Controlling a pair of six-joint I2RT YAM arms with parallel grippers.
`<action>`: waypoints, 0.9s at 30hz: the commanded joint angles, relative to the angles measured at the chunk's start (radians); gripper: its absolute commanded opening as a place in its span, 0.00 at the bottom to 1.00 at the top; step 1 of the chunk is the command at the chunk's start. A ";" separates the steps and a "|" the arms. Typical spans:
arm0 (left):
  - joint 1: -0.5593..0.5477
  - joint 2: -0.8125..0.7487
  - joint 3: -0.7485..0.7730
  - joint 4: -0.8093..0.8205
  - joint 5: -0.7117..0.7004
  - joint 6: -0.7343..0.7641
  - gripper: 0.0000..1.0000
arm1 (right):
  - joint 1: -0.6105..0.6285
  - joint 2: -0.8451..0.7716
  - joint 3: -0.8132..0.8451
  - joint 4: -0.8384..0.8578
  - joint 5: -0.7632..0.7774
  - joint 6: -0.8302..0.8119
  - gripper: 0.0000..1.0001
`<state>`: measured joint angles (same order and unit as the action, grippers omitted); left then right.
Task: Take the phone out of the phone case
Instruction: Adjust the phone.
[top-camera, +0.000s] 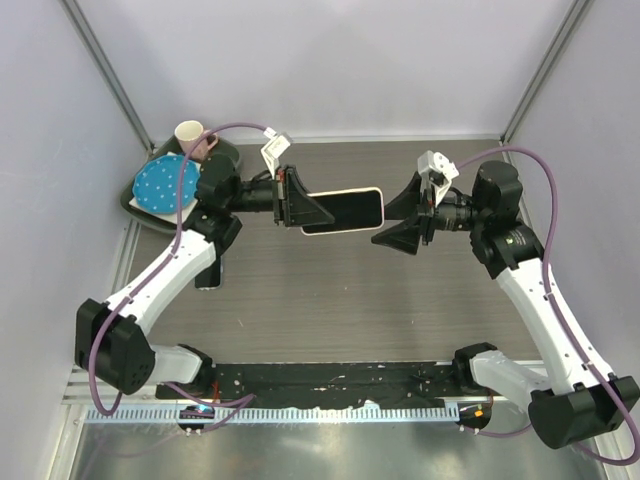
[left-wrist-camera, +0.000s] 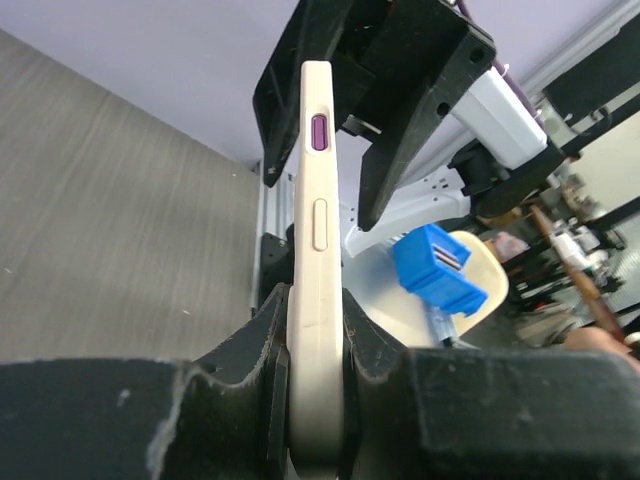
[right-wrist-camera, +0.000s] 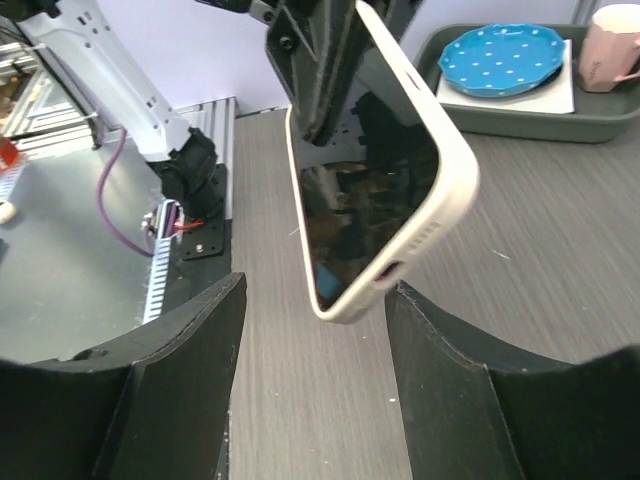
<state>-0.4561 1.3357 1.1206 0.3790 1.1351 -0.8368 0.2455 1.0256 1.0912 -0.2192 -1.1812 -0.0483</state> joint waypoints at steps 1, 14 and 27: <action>0.002 -0.020 -0.038 0.187 -0.035 -0.171 0.00 | -0.012 -0.030 0.012 0.007 -0.095 0.069 0.62; 0.008 -0.090 -0.045 -0.267 -0.057 0.354 0.00 | -0.067 -0.039 -0.046 0.280 0.052 0.359 0.66; 0.025 -0.132 -0.151 0.015 -0.055 0.165 0.00 | -0.104 -0.022 -0.284 0.776 0.140 0.694 0.64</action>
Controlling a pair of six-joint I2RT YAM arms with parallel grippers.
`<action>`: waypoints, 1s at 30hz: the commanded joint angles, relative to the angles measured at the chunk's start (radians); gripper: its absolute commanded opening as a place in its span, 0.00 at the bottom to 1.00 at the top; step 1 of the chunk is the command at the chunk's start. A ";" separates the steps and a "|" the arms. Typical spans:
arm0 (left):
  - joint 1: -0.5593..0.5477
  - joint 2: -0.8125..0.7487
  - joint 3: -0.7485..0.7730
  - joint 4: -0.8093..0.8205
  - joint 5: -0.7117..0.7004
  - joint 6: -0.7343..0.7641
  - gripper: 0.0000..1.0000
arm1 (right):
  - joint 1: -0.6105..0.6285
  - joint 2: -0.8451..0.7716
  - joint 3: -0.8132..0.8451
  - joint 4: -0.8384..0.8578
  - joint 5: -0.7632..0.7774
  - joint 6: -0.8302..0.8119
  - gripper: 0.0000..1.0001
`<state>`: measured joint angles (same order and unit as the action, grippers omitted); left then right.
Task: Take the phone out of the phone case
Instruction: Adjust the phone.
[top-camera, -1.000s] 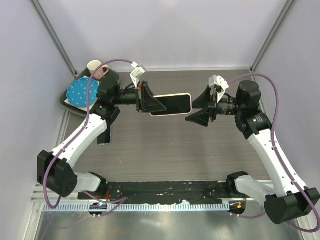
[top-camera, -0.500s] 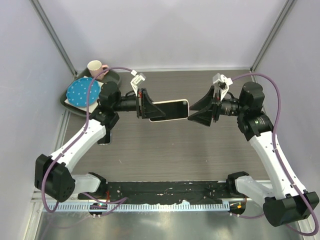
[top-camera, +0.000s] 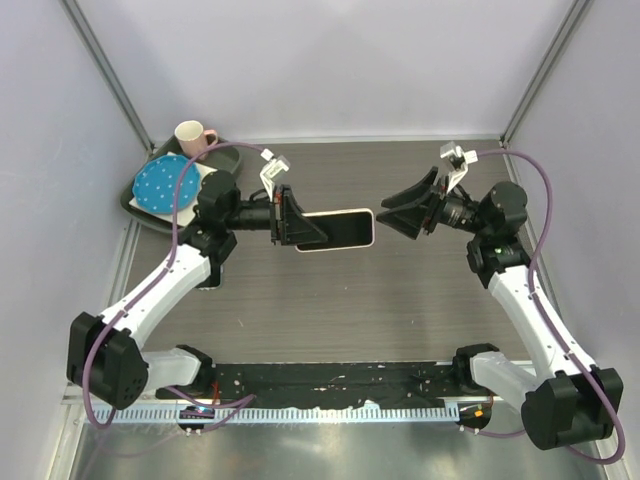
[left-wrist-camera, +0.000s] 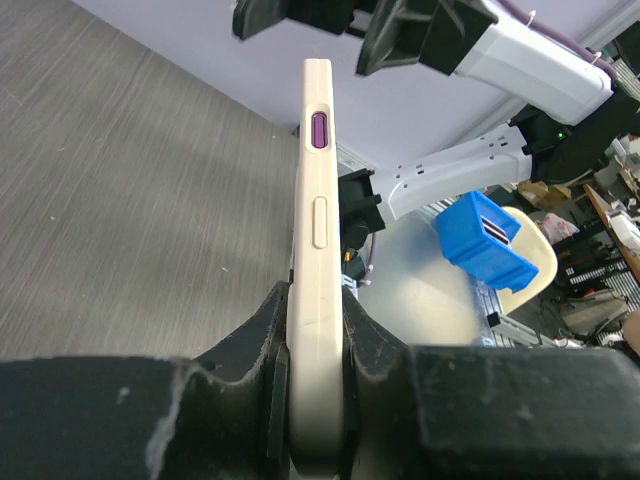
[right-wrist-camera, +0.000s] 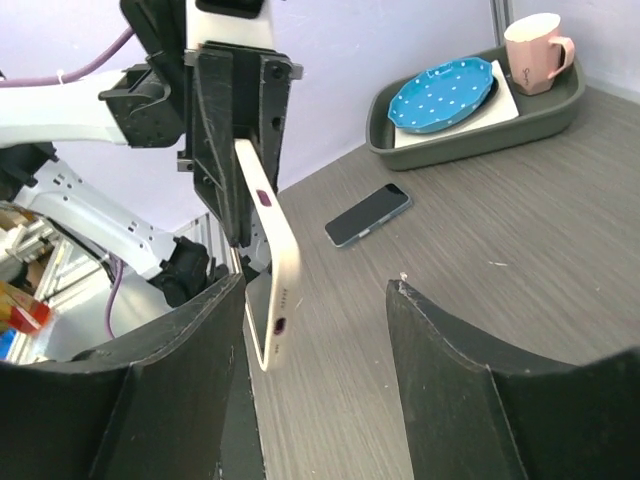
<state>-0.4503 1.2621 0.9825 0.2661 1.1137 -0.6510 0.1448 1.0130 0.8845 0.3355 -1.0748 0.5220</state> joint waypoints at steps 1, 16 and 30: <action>0.025 -0.067 -0.037 0.148 -0.060 -0.030 0.00 | -0.002 -0.013 -0.091 0.279 0.030 0.151 0.64; 0.076 -0.101 -0.240 0.604 -0.170 -0.245 0.00 | -0.001 0.128 -0.197 0.870 0.168 0.501 0.52; 0.075 -0.110 -0.286 0.693 -0.141 -0.325 0.00 | 0.104 0.191 -0.151 0.875 0.170 0.490 0.52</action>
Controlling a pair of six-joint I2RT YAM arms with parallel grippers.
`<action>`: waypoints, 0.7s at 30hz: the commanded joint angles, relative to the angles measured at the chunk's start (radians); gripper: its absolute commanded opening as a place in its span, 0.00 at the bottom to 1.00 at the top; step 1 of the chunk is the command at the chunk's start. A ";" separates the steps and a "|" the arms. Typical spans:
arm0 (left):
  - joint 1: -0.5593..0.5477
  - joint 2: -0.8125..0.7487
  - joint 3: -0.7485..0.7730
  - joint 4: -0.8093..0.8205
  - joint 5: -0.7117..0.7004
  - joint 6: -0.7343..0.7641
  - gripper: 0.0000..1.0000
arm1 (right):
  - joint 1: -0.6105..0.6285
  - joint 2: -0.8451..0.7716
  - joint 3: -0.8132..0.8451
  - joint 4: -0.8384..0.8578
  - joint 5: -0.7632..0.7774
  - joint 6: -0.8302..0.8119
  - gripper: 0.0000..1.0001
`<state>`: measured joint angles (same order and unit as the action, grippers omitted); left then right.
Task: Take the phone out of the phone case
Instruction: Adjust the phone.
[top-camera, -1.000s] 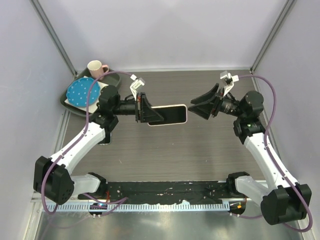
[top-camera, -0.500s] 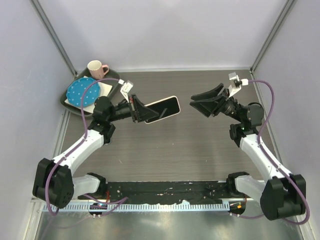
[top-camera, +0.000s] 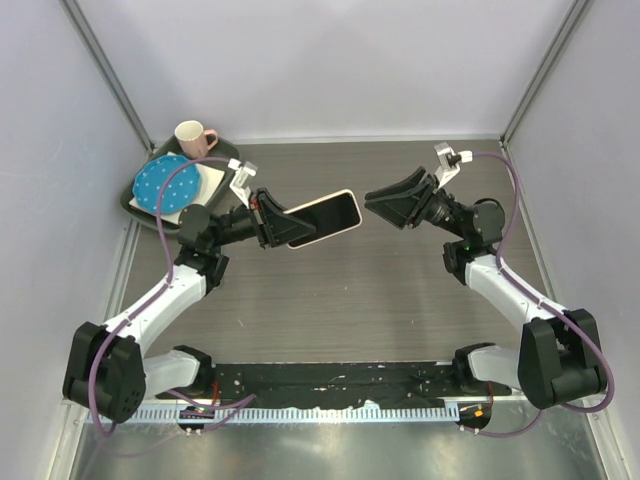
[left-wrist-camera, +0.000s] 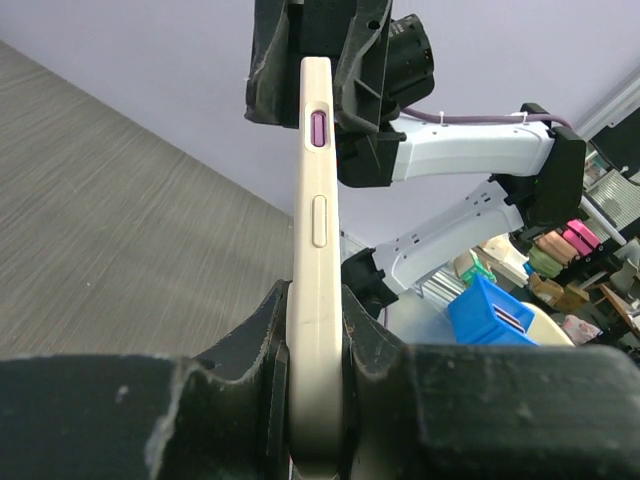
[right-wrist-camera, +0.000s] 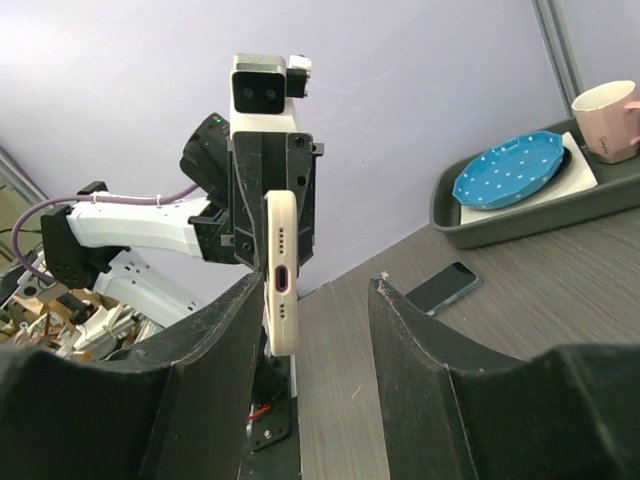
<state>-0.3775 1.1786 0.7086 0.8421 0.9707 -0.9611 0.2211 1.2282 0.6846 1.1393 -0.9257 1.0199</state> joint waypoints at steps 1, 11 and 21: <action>0.000 -0.027 -0.015 0.117 0.006 -0.005 0.00 | 0.034 -0.019 0.053 0.074 0.016 -0.006 0.52; -0.026 -0.014 0.006 0.078 0.112 0.022 0.00 | 0.081 0.123 0.096 0.244 -0.001 0.134 0.43; -0.017 -0.002 0.014 0.081 0.079 0.016 0.00 | 0.078 -0.005 0.017 0.169 0.039 0.059 0.50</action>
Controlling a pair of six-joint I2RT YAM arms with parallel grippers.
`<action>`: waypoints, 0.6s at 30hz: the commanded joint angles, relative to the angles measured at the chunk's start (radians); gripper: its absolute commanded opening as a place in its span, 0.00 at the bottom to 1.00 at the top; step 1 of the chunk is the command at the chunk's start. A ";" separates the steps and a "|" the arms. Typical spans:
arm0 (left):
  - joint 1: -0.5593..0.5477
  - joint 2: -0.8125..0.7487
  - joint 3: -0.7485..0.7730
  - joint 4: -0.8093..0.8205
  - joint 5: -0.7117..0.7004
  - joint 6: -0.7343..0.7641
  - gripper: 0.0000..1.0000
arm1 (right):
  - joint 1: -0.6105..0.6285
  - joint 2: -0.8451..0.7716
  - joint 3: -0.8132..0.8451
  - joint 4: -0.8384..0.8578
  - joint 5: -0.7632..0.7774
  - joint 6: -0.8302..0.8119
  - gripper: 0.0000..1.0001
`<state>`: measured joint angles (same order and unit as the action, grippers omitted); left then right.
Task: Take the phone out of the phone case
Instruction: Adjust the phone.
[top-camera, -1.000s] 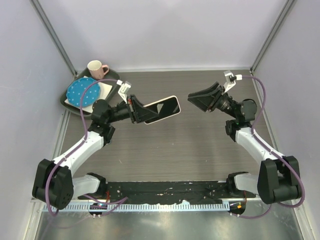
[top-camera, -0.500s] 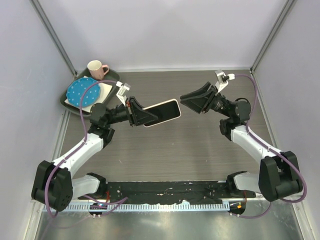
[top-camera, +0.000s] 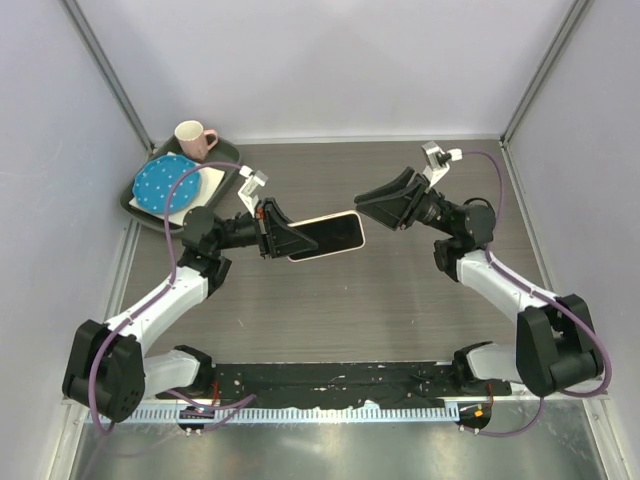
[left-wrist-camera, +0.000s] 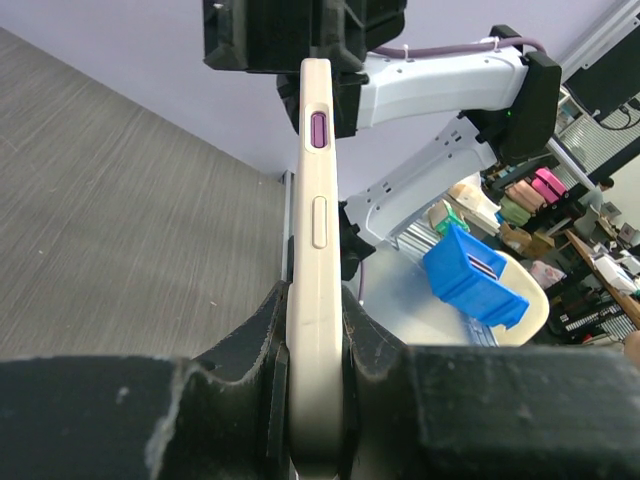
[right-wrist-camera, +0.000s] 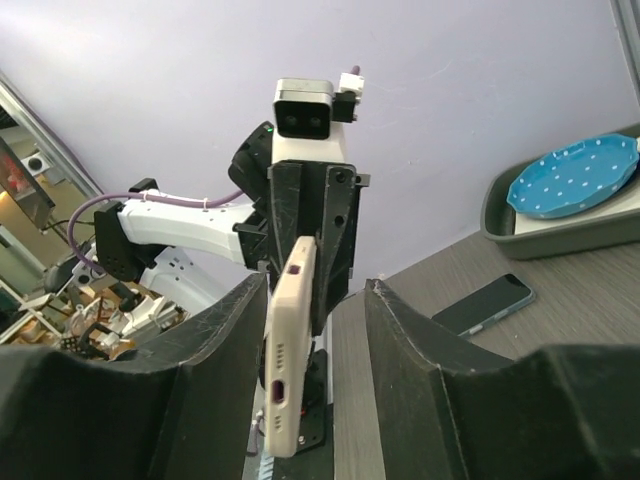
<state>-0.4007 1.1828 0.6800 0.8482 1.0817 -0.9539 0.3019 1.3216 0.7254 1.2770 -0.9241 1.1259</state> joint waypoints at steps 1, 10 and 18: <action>0.008 -0.005 0.043 0.075 -0.034 0.006 0.00 | -0.004 -0.113 -0.035 0.021 0.039 -0.052 0.51; 0.011 0.003 0.044 0.115 0.004 -0.023 0.00 | -0.001 -0.116 -0.050 -0.045 0.030 -0.126 0.51; 0.010 0.003 0.039 0.169 0.012 -0.060 0.00 | 0.019 -0.070 -0.043 -0.031 0.021 -0.124 0.47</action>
<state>-0.3958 1.1980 0.6804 0.8864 1.0958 -0.9924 0.3046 1.2537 0.6746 1.2106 -0.9054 1.0264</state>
